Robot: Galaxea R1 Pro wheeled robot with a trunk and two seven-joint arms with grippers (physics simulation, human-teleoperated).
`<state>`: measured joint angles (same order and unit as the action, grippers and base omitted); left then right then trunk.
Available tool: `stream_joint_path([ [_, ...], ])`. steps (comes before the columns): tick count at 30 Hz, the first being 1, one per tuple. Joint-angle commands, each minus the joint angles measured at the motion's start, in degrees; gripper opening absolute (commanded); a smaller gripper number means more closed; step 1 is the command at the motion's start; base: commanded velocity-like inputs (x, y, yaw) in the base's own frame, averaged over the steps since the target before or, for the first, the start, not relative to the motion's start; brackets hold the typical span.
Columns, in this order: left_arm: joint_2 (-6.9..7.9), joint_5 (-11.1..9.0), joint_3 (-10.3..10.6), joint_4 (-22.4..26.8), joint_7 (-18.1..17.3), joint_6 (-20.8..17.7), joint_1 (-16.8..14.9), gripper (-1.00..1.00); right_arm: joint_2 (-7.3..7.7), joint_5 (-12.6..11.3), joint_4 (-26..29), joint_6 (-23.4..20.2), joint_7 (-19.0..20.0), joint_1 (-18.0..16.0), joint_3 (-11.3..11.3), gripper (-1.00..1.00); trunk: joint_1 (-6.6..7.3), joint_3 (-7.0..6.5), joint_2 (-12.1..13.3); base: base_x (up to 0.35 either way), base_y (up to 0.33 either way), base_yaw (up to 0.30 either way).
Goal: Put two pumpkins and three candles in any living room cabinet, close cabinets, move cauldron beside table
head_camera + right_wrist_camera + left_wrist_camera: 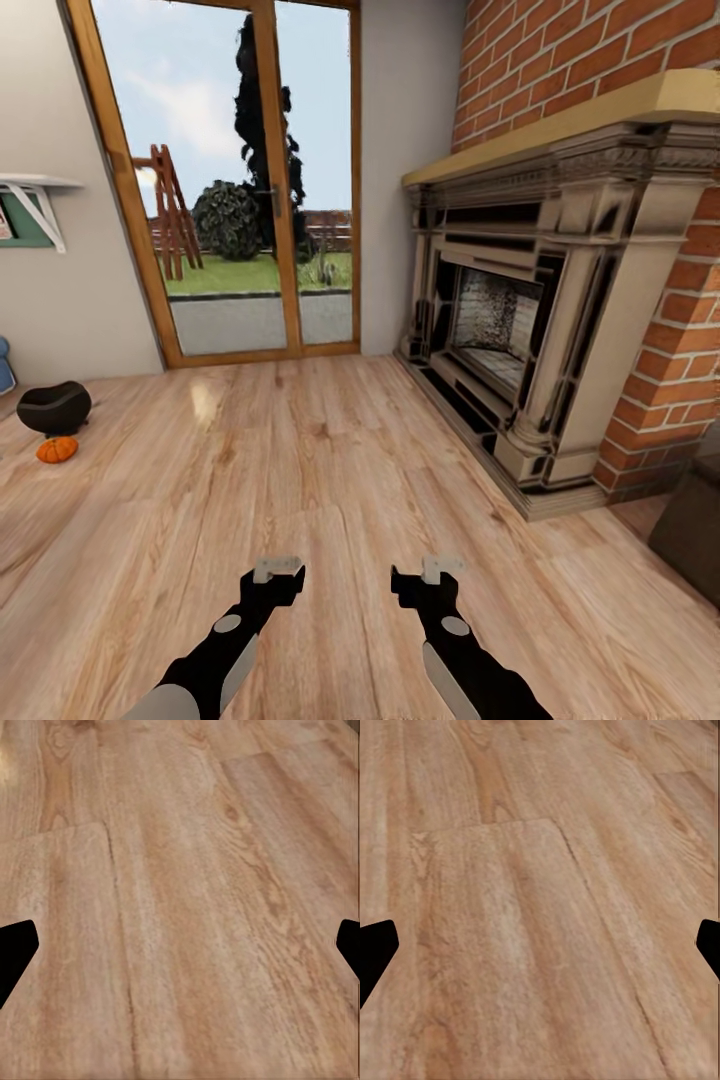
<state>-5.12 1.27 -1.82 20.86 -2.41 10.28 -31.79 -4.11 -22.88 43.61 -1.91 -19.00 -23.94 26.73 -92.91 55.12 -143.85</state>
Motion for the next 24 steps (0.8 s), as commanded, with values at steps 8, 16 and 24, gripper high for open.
stream_joint_path([
  [8, 0.02, 0.13, -0.2, 0.05, -0.22, 0.18, -0.02, 1.0, 0.06, -0.37, 0.07, -0.2, -0.43, -0.05, 0.23, 1.0, 0.01, 0.75, -0.02, 0.001, 0.001, -0.146],
  [16, 0.02, 0.13, -0.2, 0.06, -0.25, 0.18, -0.01, 1.0, 0.08, -0.41, 0.07, -0.2, -0.42, -0.05, 0.17, 1.0, 0.01, 1.35, -0.02, 0.0, 0.0, -0.187],
  [24, 0.02, 0.12, -0.2, 0.06, -0.27, 0.25, -0.02, 1.0, 0.2, -0.51, 0.07, -0.2, -0.42, -0.05, 0.08, 1.0, 0.01, 1.9, -0.02, 0.0, 0.0, -0.202],
])
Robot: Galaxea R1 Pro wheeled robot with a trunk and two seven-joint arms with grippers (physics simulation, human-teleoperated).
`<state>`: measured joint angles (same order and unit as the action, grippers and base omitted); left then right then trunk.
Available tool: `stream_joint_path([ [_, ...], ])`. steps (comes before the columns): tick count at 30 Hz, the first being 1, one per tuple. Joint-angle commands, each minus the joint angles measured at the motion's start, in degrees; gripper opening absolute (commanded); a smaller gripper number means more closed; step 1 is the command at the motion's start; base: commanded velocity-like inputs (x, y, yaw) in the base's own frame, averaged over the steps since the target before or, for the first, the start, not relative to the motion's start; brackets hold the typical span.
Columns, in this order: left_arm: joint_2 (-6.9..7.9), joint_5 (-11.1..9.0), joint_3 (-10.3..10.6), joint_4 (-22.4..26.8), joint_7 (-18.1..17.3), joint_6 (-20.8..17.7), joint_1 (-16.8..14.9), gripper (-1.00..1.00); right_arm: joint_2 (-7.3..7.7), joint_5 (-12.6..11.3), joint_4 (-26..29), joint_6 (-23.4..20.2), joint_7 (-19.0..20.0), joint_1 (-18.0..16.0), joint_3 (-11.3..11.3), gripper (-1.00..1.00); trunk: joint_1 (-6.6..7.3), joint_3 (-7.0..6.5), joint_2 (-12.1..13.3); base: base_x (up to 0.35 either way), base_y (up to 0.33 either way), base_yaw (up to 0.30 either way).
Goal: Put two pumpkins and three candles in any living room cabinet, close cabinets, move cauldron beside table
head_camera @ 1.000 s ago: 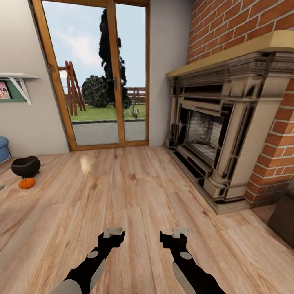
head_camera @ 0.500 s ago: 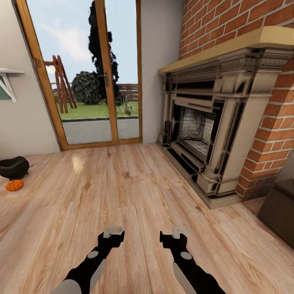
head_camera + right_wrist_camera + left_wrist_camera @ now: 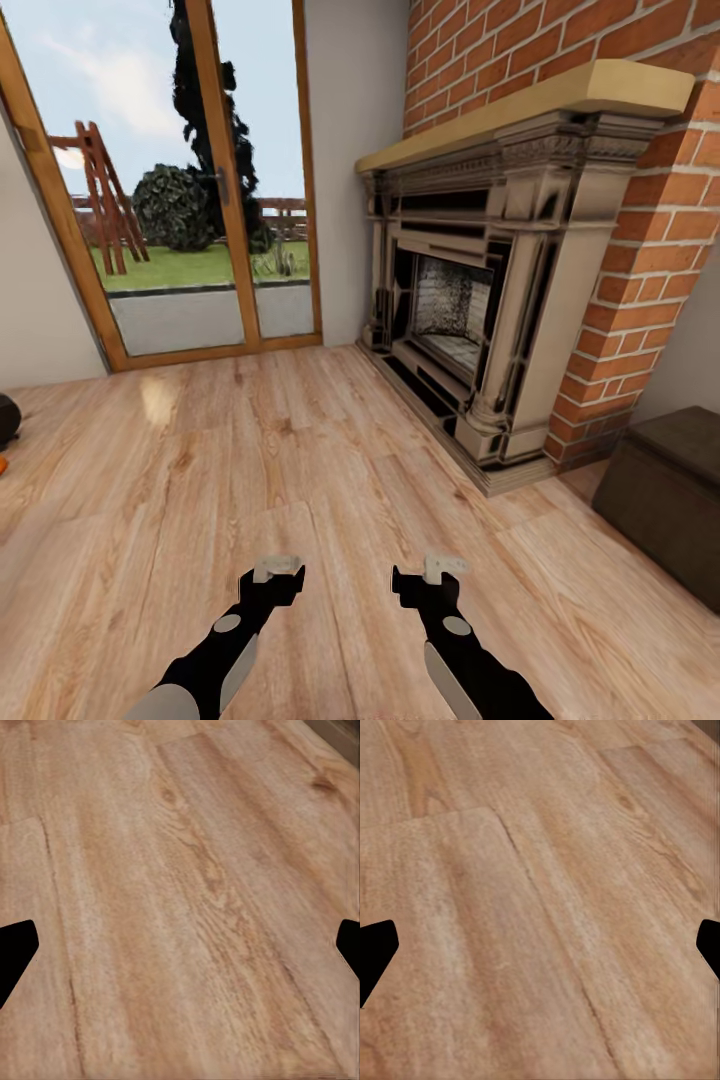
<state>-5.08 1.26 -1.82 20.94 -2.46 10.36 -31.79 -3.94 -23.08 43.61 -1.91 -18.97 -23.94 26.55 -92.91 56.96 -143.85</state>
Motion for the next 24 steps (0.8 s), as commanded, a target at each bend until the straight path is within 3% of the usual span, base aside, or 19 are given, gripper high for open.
stream_joint_path([
  [1, -0.01, 0.12, -0.2, -0.02, -0.21, 0.17, -0.02, 1.0, 0.04, -0.32, 0.07, -0.2, -0.45, -0.05, 0.26, 1.0, 0.01, 0.12, -0.02, 0.0, 0.0, -0.21],
  [24, -0.01, 0.07, -0.18, -0.02, -0.26, 0.27, 0.0, 1.0, 0.16, -0.39, -0.01, -0.2, 0.92, -0.05, 0.06, 1.0, 0.01, 1.36, -0.02, 0.0, 0.0, -0.231],
])
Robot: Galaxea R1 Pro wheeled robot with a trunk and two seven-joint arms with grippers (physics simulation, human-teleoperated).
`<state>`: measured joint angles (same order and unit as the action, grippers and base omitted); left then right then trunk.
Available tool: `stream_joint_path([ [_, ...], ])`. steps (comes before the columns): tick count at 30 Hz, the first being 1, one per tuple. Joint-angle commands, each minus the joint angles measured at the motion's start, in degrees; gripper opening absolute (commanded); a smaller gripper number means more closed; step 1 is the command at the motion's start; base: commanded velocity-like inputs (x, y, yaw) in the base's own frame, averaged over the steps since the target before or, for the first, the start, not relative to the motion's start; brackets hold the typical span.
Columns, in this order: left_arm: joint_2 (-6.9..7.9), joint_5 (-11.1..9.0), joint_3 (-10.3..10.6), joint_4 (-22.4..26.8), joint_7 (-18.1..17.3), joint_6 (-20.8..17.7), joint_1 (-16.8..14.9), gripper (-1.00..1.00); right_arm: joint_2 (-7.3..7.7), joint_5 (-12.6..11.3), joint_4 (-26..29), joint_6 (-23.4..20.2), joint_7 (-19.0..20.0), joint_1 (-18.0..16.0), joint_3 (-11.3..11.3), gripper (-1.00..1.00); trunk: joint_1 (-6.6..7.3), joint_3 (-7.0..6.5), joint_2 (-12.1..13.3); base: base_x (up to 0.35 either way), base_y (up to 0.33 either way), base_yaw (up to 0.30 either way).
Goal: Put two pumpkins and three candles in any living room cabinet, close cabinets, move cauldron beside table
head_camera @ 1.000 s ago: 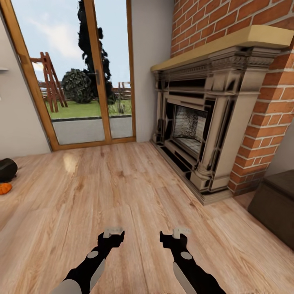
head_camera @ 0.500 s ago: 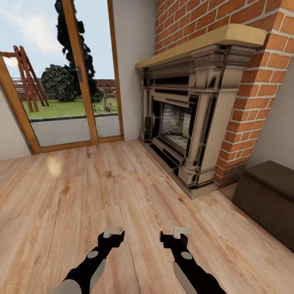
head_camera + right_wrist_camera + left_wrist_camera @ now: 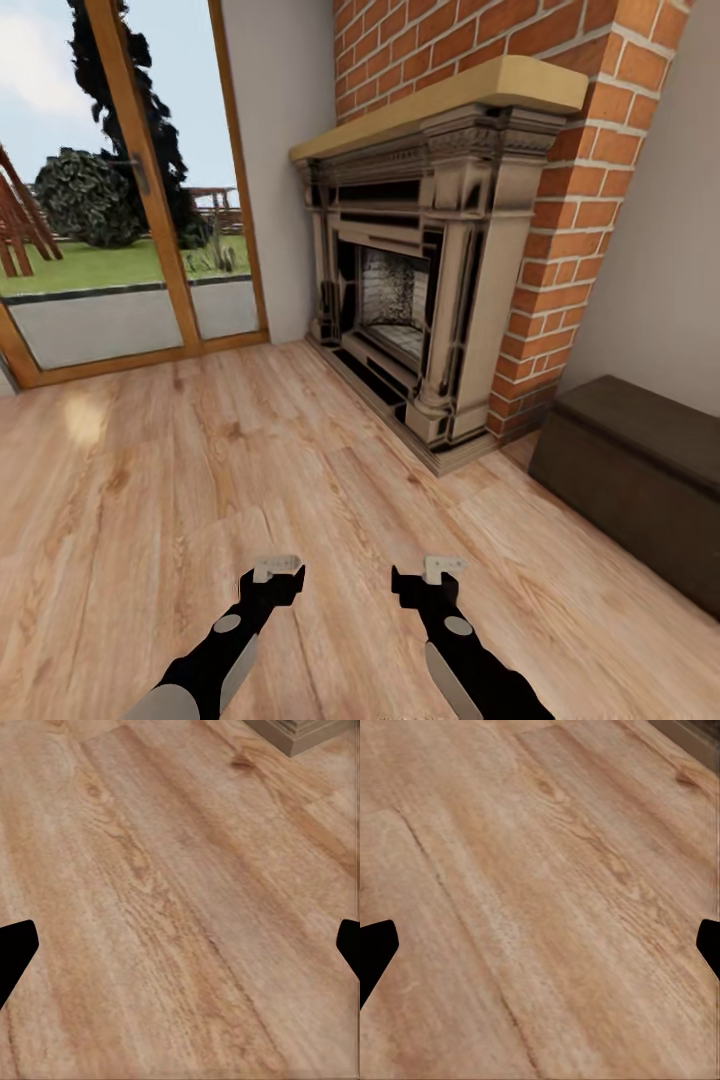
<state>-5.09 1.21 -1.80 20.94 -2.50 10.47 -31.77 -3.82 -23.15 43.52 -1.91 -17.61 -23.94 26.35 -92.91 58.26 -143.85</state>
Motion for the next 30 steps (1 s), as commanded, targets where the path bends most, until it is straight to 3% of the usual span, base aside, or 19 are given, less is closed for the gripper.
stream_joint_path([
  [1, -0.01, 0.12, -0.19, -0.02, -0.22, 0.16, -0.03, 1.0, 0.04, -0.31, 0.07, -0.2, -0.11, -0.05, 0.2, 1.0, 0.01, 0.11, -0.02, 0.0, 0.0, -0.234],
  [30, -0.05, 0.18, -0.13, -0.01, -0.3, 0.21, 0.0, 1.0, 0.02, -0.47, -0.19, -0.27, 0.41, -0.05, -0.1, 1.0, 0.01, 1.62, -0.02, 0.0, 0.0, -0.234],
])
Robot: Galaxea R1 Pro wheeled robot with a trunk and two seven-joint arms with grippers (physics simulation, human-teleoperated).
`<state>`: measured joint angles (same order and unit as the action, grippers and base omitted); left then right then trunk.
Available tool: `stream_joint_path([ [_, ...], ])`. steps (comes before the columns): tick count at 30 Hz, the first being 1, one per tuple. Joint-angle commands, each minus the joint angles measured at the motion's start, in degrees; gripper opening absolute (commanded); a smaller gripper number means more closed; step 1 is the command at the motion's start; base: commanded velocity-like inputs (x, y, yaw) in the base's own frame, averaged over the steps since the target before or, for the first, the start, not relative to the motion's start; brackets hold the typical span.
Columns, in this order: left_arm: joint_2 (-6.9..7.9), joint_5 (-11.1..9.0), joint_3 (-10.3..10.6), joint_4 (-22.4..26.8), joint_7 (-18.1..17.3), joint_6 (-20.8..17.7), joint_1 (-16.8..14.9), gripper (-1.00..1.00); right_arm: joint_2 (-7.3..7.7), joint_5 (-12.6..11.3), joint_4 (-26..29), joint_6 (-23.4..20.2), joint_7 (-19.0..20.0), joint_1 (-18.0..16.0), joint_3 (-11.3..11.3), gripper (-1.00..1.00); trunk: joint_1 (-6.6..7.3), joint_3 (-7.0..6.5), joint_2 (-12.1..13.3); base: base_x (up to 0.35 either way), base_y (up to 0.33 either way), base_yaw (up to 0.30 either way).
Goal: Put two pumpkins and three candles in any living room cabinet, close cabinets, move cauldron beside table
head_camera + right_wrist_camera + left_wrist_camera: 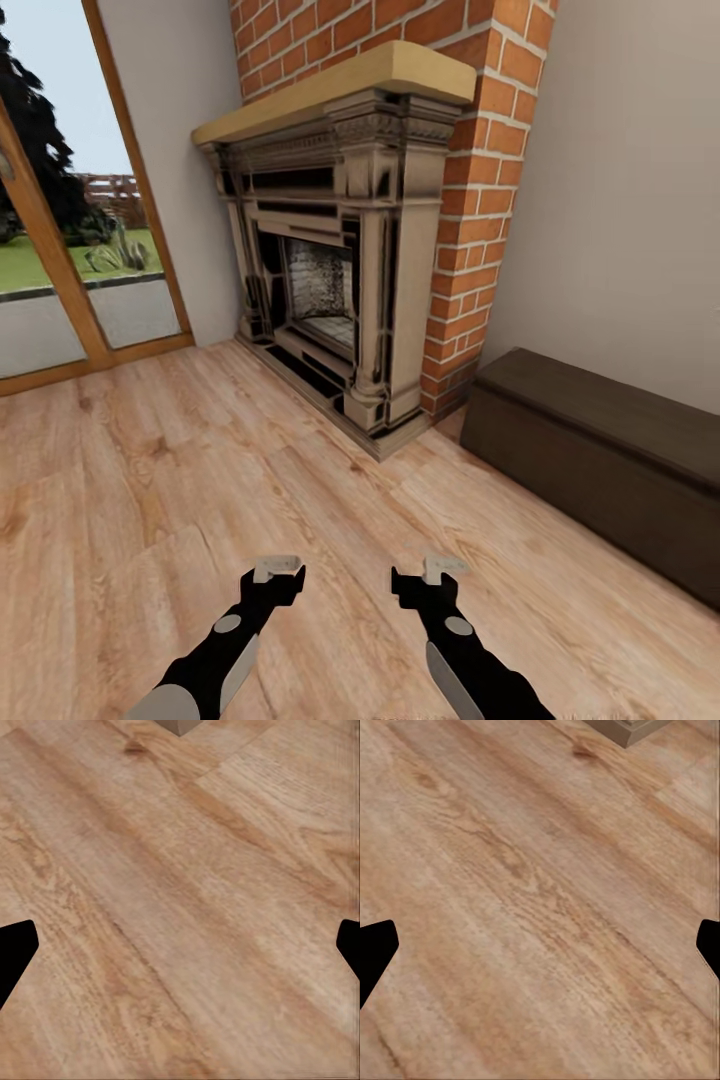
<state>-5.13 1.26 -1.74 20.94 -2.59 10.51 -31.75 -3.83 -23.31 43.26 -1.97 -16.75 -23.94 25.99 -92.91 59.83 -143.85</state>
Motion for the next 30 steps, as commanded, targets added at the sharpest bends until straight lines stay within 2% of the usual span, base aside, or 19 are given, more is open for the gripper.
stream_joint_path([
  [1, -0.02, 0.13, -0.19, -0.02, -0.22, 0.17, -0.01, 1.0, -0.01, -0.34, 0.06, -0.21, -0.48, -0.05, 0.27, 1.0, 0.01, 0.1, -0.02, 0.0, 0.0, -0.235],
  [4, -0.03, 0.14, -0.19, -0.02, -0.37, 0.18, -0.03, 1.0, -0.15, -0.66, -0.08, -0.22, -0.49, -0.05, 0.28, 1.0, 0.01, 0.26, -0.02, 0.0, 0.0, -0.235],
  [8, -0.02, 0.14, -0.19, 0.04, -0.52, 0.2, -0.03, 1.0, 0.03, -4.82, -0.16, -0.22, -0.43, -0.05, 0.44, 1.0, 0.01, 0.47, -0.02, 0.0, 0.0, -0.236],
  [11, -0.01, 0.14, -0.1, 0.27, -0.56, 0.2, 0.01, 1.0, 0.3, -6.53, -0.18, -0.22, -0.37, -0.05, 0.51, 1.0, 0.01, 0.62, -0.02, 0.0, 0.0, -0.236],
  [18, 0.0, 0.14, -0.03, 0.42, -0.58, 0.21, -0.01, 1.0, 0.45, -7.29, -0.19, -0.22, -0.36, -0.04, 0.49, 1.0, 0.01, 0.99, -0.02, 0.0, 0.0, -0.235],
  [30, -0.01, 0.16, -0.01, 0.17, -0.41, 0.25, 0.01, 1.0, 0.55, -7.24, -0.19, -0.21, -0.32, 0.03, 0.38, 1.0, 0.01, 1.61, -0.02, 0.0, 0.0, -0.236],
])
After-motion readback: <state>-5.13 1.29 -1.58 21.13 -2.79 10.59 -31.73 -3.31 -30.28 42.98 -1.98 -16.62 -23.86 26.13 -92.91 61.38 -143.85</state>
